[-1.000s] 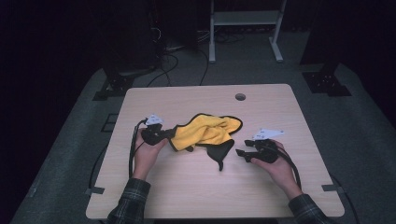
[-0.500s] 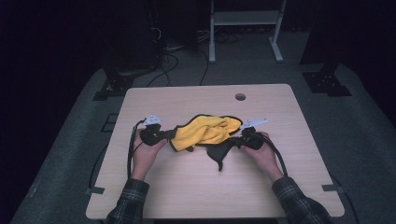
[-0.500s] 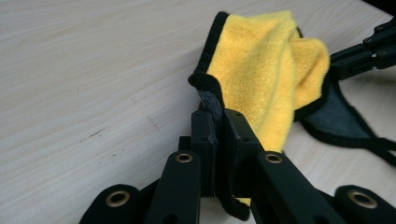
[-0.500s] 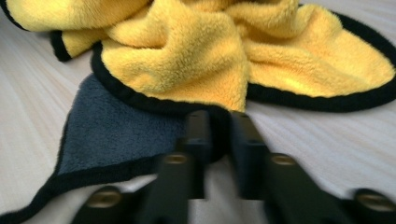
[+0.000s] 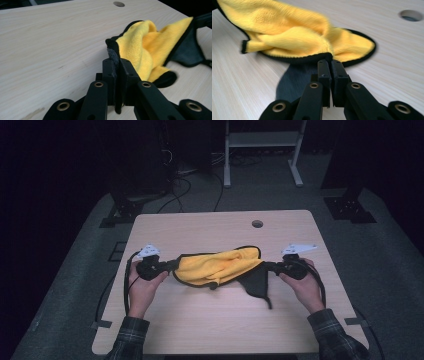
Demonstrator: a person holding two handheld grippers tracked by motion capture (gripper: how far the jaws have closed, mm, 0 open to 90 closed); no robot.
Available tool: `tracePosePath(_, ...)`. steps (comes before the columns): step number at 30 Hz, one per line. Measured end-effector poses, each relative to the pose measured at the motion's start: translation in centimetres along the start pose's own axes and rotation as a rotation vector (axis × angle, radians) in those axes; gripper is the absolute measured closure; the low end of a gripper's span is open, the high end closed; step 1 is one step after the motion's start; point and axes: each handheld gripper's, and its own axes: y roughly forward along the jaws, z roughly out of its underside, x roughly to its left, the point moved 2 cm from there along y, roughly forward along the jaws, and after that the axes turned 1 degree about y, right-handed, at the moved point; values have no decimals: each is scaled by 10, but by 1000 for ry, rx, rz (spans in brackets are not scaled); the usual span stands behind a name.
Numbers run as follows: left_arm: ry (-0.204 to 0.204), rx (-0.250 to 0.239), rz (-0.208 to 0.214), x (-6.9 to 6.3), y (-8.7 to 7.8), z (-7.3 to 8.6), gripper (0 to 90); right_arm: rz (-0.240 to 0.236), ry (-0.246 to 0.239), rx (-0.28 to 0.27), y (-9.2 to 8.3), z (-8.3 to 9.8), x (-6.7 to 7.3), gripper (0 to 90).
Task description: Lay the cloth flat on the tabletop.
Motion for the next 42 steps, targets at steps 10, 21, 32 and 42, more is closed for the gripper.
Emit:
tracePosePath(10, -33, 47, -59, 20, 3, 21, 827, 28, 53, -35, -43, 20, -26, 865)
tracePosePath(21, 36, 20, -94, -7, 4, 13, 596, 50, 65, -55, -39, 25, -27, 610)
tracePosePath(32, 125, 70, 95, -63, 30, 22, 642, 74, 68, -47, -51, 46, -27, 502)
tracePosePath(42, 203, 133, 197, -105, 53, 31, 659, 105, 108, -43, -67, 68, -36, 471)
